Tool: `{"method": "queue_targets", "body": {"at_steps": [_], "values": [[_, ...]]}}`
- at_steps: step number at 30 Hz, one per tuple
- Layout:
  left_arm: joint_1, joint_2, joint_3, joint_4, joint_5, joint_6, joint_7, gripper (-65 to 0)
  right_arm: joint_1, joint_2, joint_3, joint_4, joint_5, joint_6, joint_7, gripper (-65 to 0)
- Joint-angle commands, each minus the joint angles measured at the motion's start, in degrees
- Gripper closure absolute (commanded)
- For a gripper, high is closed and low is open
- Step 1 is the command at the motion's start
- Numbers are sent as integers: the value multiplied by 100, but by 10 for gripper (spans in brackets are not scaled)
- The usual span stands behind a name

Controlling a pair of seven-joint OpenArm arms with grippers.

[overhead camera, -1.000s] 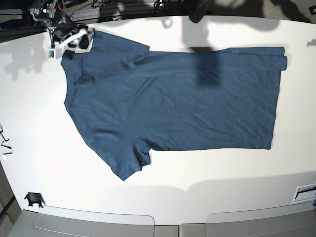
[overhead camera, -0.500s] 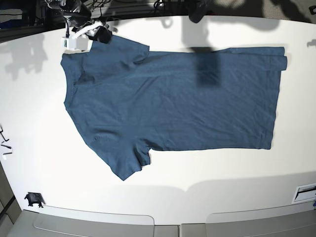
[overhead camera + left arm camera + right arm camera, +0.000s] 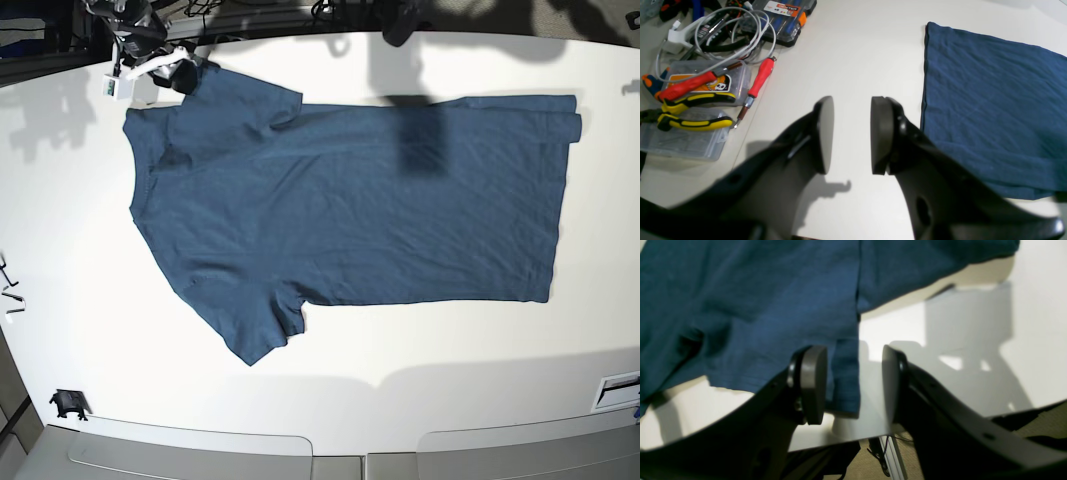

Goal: Fold the T-shirt properly
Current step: 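Raise the right gripper and move it over the sleeve near it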

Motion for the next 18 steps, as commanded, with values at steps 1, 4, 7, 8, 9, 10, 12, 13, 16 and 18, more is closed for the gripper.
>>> {"method": "queue_targets", "body": {"at_steps": [1, 4, 7, 8, 9, 10, 12, 13, 16, 18], "values": [[31, -129, -79, 83, -120, -37, -175, -168, -33, 44, 24, 87, 63, 24, 107, -252], [31, -129, -79, 83, -120, -37, -177, -168, -33, 42, 24, 87, 232, 26, 35, -252], [28, -129, -79, 83, -120, -37, -177, -168, -35, -4, 24, 85, 258, 28, -48, -252], [31, -127, -79, 83, -120, -37, -179, -168, -35, -24, 24, 83, 258, 28, -66, -252], [28, -129, -79, 83, -120, -37, -179, -168, -35, -52, 24, 83, 258, 28, -90, -252], [28, -129, -79, 83, -120, -37, -179, -168, -33, -81, 24, 83, 258, 28, -114, -252], [28, -129, -79, 83, -120, -37, -179, -168, -33, -114, 24, 83, 234, 28, -114, -252], [28, -129, -79, 83, -120, -37, -179, -168, -33, -131, 24, 83, 210, 28, -114, -252], [28, -129, -79, 83, -120, -37, -184, -168, -35, -146, 24, 74, 195, 28, -136, -252], [28, -129, -79, 83, -120, -37, -216, -168, -33, -146, 24, 48, 164, 28, -133, -252]]}}
